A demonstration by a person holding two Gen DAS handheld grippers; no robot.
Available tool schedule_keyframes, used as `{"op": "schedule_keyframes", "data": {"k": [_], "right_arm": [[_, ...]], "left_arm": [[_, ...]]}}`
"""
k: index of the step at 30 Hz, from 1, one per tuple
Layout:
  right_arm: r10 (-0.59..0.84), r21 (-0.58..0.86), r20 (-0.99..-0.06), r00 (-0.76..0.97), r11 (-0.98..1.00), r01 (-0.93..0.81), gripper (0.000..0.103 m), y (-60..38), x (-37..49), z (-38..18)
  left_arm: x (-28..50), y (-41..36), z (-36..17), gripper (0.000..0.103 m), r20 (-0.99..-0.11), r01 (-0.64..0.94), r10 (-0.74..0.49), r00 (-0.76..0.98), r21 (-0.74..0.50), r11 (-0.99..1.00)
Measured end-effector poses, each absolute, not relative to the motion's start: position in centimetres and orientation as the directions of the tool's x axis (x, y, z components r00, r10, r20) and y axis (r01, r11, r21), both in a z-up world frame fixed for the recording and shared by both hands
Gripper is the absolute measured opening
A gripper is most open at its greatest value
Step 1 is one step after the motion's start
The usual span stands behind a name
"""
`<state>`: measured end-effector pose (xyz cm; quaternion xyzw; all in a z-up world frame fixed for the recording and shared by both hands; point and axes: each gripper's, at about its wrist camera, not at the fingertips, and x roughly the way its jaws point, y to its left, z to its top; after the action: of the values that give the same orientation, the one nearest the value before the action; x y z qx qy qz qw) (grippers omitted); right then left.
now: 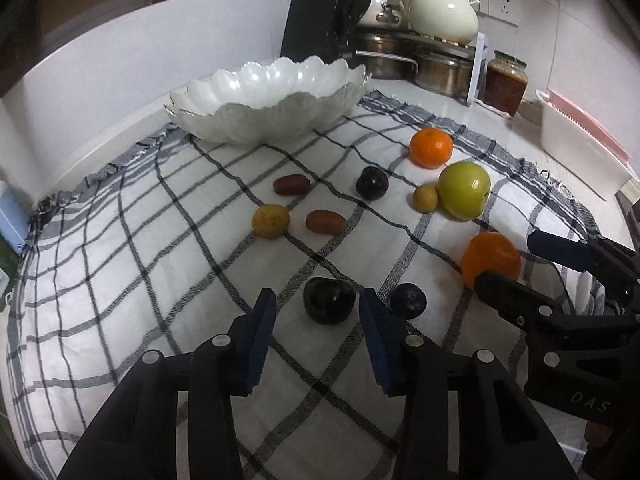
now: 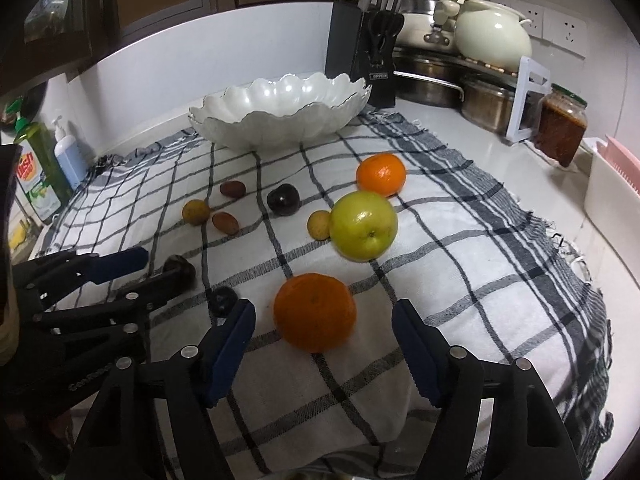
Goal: Organize fruits
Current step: 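Grasp the dark plum with the left tool while the right tool grasps the orange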
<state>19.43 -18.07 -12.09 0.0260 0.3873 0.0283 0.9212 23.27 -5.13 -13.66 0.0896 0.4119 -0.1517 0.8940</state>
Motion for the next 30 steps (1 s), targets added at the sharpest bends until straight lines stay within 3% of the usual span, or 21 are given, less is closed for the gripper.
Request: {"op": "schedule_keyframes", "data": {"k": [19,30], "right_arm": [[0.087,0.033,-0.727,0.681,0.995,-0.091,0.048,-17.2,20.8,-13.4],[0.148,0.071,-0.704,0.695,0.988,-0.138,0.046,-17.1,20.7,-11.8]], "left_arm": [[24.5,-5.6,-14.7,0.029,-0.777,0.355,-0.212,0.593,0.016,0.935],[23.8,-5.2,-13.1,0.028,-0.758,0.32,-0.206,0.619,0.004,0.948]]}}
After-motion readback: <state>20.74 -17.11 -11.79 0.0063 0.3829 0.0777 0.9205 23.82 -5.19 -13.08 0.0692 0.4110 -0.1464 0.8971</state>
